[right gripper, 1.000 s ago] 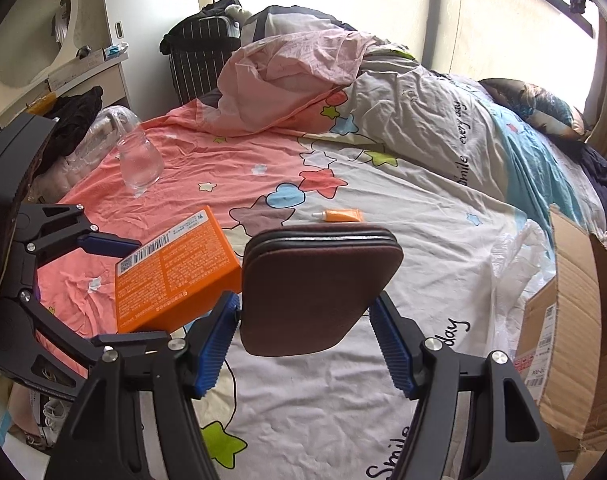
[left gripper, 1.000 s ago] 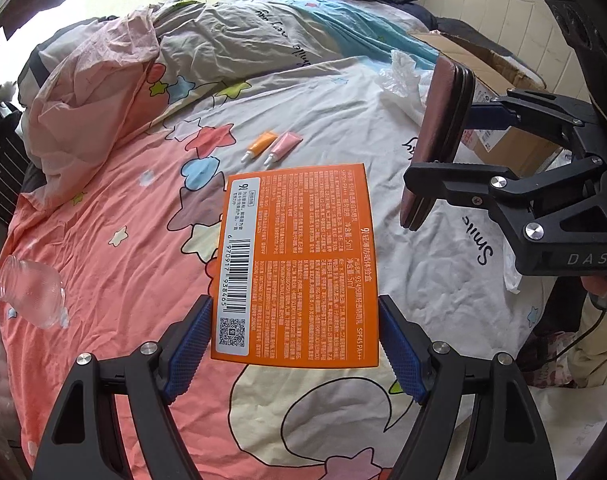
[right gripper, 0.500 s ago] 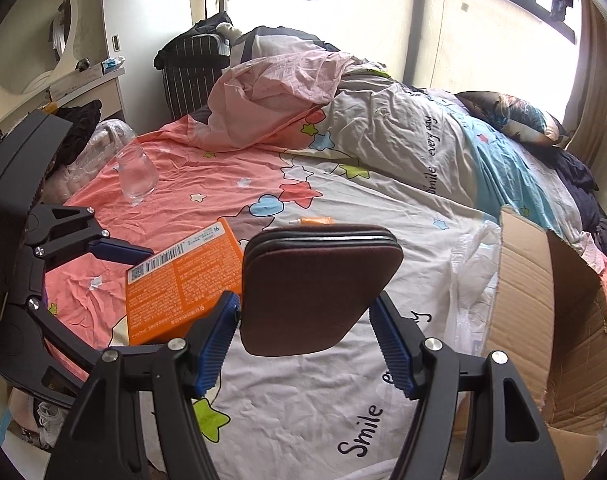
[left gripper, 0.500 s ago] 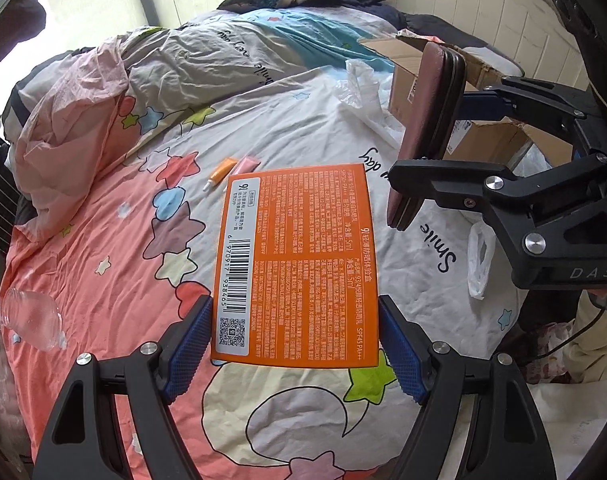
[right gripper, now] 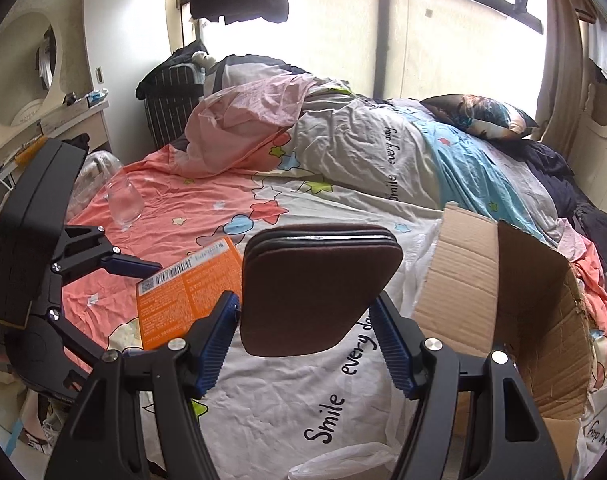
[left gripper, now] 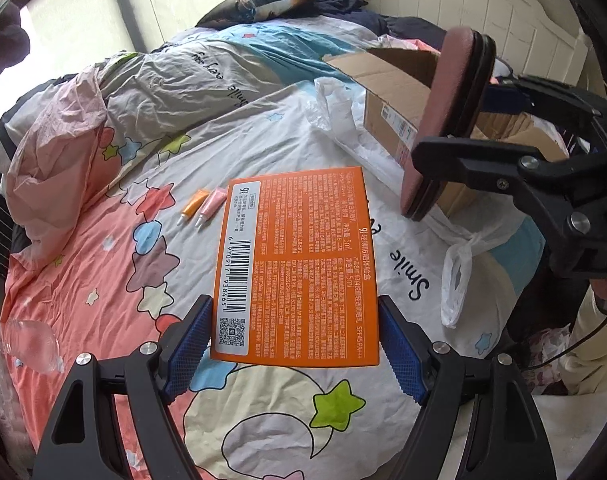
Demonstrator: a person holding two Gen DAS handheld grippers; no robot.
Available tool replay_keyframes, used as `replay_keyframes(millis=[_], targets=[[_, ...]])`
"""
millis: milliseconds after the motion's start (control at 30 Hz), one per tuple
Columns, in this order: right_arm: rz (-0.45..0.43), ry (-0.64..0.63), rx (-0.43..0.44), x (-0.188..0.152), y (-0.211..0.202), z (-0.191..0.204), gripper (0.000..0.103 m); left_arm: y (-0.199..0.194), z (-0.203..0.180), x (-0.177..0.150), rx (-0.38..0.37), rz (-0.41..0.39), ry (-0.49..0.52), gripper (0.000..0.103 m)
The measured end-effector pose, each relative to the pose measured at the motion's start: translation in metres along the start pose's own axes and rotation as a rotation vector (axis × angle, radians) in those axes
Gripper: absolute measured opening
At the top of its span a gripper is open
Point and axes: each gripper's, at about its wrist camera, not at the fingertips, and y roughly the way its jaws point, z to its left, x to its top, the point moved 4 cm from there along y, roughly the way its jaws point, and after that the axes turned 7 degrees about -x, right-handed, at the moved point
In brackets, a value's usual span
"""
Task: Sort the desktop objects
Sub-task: 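Carry the orange box and phone case in both tools over the cardboard box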
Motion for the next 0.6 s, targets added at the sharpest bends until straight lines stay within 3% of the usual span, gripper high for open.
replay_keyframes(millis=[600], targets=[[-0.029, 0.085, -0.073, -0.011, -0.032, -0.072, 0.063, -0.001, -0.048, 0.052, -0.019, -0.033, 0.073, 0.081]])
